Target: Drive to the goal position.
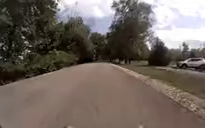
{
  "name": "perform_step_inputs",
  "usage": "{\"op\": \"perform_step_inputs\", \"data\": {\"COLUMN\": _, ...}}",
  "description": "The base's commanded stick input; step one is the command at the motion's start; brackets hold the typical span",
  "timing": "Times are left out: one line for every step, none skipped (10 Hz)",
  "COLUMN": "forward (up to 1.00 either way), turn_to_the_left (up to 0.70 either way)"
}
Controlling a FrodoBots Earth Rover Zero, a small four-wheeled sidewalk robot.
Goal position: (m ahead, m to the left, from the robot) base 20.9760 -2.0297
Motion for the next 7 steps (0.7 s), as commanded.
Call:
{"op": "perform_step_inputs", "data": {"forward": 0.70, "turn_to_the_left": 0.00}}
{"op": "perform_step_inputs", "data": {"forward": 0.70, "turn_to_the_left": 0.00}}
{"op": "perform_step_inputs", "data": {"forward": 0.70, "turn_to_the_left": 0.00}}
{"op": "perform_step_inputs", "data": {"forward": 0.70, "turn_to_the_left": 0.00}}
{"op": "perform_step_inputs", "data": {"forward": 0.70, "turn_to_the_left": 0.00}}
{"op": "perform_step_inputs", "data": {"forward": 0.70, "turn_to_the_left": -0.22}}
{"op": "perform_step_inputs", "data": {"forward": 0.70, "turn_to_the_left": -0.35}}
